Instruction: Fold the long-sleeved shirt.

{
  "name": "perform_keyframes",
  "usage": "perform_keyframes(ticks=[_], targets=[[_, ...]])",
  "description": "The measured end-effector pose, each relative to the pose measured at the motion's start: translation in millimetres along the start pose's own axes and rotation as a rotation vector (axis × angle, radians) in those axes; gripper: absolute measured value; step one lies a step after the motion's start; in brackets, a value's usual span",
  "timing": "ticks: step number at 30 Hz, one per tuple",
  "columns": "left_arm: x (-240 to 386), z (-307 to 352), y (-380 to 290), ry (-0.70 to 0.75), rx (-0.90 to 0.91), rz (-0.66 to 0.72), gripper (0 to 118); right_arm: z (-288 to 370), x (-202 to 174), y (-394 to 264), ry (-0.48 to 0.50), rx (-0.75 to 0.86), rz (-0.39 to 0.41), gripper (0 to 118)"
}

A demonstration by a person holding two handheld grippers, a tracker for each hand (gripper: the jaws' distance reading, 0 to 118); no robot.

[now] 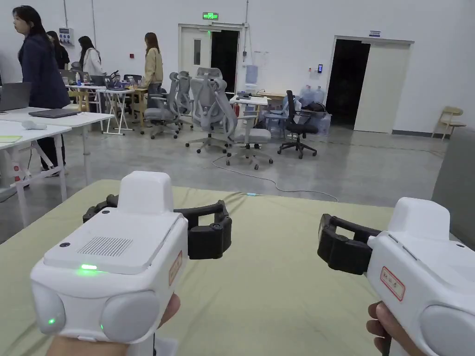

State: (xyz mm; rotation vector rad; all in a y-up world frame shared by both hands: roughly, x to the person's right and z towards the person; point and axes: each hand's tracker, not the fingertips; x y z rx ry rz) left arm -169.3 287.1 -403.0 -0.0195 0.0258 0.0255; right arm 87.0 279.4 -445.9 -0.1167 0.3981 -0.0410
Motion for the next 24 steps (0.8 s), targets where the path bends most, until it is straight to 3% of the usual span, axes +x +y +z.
perform_keyframes(ticks=[24], targets=[[1.6,4.5,0.4,-0.018,0.036,-0.019,118,-1.1,-6.2,0.5,0.008,0.016,0.006,118]])
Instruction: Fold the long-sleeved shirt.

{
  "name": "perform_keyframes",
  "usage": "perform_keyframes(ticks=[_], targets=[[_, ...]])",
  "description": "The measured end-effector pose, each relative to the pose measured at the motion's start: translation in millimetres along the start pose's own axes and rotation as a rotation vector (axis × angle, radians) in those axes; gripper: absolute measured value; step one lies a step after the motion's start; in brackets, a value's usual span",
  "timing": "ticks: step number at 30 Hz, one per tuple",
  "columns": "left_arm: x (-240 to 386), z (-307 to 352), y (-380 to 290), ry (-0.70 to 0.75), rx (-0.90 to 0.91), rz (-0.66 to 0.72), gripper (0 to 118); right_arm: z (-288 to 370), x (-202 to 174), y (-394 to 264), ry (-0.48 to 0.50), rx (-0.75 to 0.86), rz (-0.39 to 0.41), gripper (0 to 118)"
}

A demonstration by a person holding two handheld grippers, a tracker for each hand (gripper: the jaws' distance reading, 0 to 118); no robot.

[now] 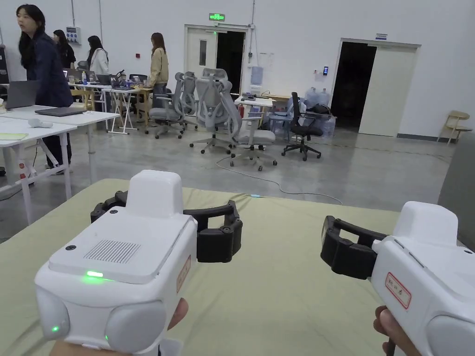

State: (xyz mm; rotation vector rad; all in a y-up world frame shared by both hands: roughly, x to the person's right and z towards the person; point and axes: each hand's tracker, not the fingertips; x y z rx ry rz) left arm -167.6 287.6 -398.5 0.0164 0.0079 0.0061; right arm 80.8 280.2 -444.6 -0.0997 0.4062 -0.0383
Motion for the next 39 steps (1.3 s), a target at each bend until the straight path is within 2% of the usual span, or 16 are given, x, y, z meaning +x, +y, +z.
perform_keyframes(ticks=[20,21,22,23,28,34,37,39], targets=[[0,-3,5,0.001,-0.006,0.009,118,-2,3,3,-0.009,-0.006,-0.025,118],[-1,-2,6,-0.001,-0.013,0.008,108,-1,3,4,-0.004,-0.014,-0.021,105],[-1,-1,7,0.002,-0.015,0.009,53,1,3,4,0.014,-0.016,-0.014,56],[0,0,8,-0.005,-0.015,0.012,2,2,4,5,0.035,-0.021,-0.008,0],[-1,0,9,-0.007,-0.051,0.055,3,3,4,-4,-0.013,-0.005,0.005,3],[-13,22,9,0.091,-0.048,-0.001,3,-6,-20,-9,0.024,0.005,0.023,3],[-35,47,13,0.180,-0.038,0.016,3,-16,-56,-10,0.129,0.001,0.031,2],[-62,71,14,0.273,-0.030,0.036,3,-24,-97,-12,0.249,-0.019,0.043,2]])
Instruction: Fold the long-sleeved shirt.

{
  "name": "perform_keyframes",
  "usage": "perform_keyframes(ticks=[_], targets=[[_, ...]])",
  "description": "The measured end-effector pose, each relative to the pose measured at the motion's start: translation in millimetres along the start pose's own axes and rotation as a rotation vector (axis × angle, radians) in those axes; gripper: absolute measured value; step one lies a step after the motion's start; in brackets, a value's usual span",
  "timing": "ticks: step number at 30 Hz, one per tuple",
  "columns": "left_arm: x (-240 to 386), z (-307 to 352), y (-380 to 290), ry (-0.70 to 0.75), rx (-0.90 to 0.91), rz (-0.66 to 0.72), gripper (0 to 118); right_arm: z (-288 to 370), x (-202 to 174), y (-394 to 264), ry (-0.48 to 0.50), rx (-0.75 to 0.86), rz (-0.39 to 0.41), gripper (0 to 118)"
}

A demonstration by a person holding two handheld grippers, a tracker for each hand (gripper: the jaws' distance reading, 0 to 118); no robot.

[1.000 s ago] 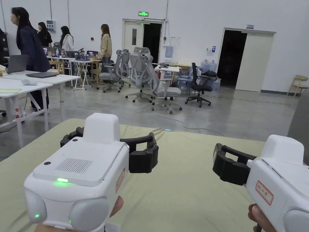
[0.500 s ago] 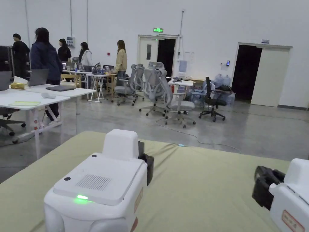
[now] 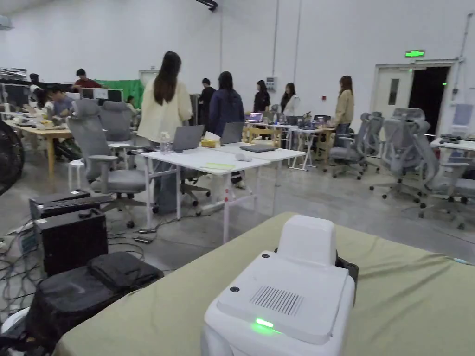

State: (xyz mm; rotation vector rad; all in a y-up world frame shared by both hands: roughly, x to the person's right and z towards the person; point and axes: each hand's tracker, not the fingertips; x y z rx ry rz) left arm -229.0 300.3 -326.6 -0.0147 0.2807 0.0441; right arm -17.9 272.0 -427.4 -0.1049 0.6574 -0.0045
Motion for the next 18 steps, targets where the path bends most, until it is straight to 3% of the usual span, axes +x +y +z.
perform_keyframes(ticks=[3,8,11,18], targets=[[-53,29,-2,0.191,-0.017,0.024,3,-14,-72,-3,0.221,-0.028,0.054,3],[-126,73,-16,0.444,-0.091,0.000,3,-45,-178,-8,0.637,-0.133,0.039,3],[-153,85,-30,0.519,-0.127,-0.011,3,-44,-219,-18,0.735,-0.147,0.048,3],[-194,49,-67,0.507,-0.223,0.024,3,-104,-223,-30,0.722,-0.152,0.030,3]])
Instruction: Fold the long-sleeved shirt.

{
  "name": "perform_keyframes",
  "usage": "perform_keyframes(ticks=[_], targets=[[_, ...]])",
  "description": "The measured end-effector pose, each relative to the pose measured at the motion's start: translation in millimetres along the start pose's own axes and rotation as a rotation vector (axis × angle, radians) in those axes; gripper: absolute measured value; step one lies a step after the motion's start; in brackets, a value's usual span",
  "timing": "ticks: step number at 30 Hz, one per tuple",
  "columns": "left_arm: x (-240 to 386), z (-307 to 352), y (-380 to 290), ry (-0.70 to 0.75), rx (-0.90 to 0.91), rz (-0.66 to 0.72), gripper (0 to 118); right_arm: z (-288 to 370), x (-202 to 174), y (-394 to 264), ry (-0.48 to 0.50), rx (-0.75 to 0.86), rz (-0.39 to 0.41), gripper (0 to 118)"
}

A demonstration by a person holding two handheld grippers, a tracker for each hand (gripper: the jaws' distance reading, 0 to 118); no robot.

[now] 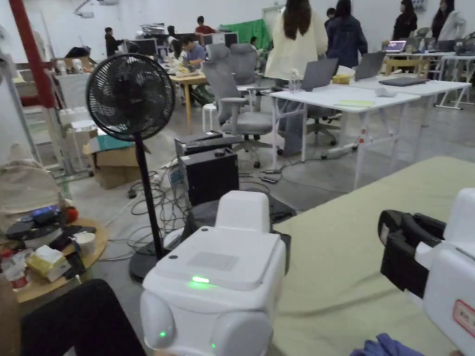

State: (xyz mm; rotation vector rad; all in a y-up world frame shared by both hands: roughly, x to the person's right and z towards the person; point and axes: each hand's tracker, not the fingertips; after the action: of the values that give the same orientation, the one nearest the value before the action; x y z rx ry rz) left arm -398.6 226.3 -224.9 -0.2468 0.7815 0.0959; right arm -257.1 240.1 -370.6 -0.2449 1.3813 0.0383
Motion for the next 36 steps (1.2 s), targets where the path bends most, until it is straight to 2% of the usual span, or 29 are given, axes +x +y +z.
perform_keyframes(ticks=[2,6,7,8,9,10,13,18,19,20,21,22,23,24,26,31,36], targets=[[5,-22,-14,-0.021,-0.050,0.020,6,-2,12,-2,-0.027,-0.003,0.016,3],[26,-90,-56,-0.133,-0.152,0.106,51,-12,52,-13,-0.097,-0.011,0.054,3],[32,-112,-69,-0.152,-0.202,0.106,108,-14,62,-15,-0.101,-0.018,0.052,3],[40,-133,-80,-0.203,-0.187,0.100,117,-17,75,-18,-0.110,-0.030,0.048,3],[54,-151,-98,-0.221,-0.261,0.096,113,-20,88,-21,-0.118,-0.041,0.045,3],[65,-174,-111,-0.237,-0.346,0.049,115,12,86,-33,-0.146,-0.041,0.044,3],[101,-218,-153,-0.267,-0.533,0.000,115,23,108,-46,-0.191,-0.105,0.031,3],[144,-262,-214,-0.353,-0.804,0.084,111,61,122,-65,-0.270,-0.168,-0.004,3],[148,-270,-220,-0.343,-0.842,0.108,98,70,124,-67,-0.283,-0.175,-0.015,3],[150,-276,-221,-0.331,-0.880,0.120,74,78,125,-69,-0.301,-0.177,-0.024,3],[151,-278,-218,-0.345,-0.910,0.136,37,88,125,-70,-0.318,-0.177,-0.029,3],[153,-276,-209,-0.298,-0.919,0.132,33,95,123,-70,-0.338,-0.178,-0.030,3],[157,-266,-192,-0.272,-0.874,0.090,26,106,122,-68,-0.364,-0.175,-0.025,3],[162,-253,-173,-0.325,-0.796,0.040,17,119,120,-67,-0.387,-0.168,-0.024,3],[169,-227,-129,-0.394,-0.678,0.029,13,143,115,-59,-0.419,-0.137,-0.035,3],[196,-150,-33,-0.542,-0.454,0.022,12,215,95,-41,-0.509,-0.008,-0.078,3],[237,-82,55,-0.721,-0.284,0.110,12,287,71,-18,-0.587,0.097,-0.088,3]])
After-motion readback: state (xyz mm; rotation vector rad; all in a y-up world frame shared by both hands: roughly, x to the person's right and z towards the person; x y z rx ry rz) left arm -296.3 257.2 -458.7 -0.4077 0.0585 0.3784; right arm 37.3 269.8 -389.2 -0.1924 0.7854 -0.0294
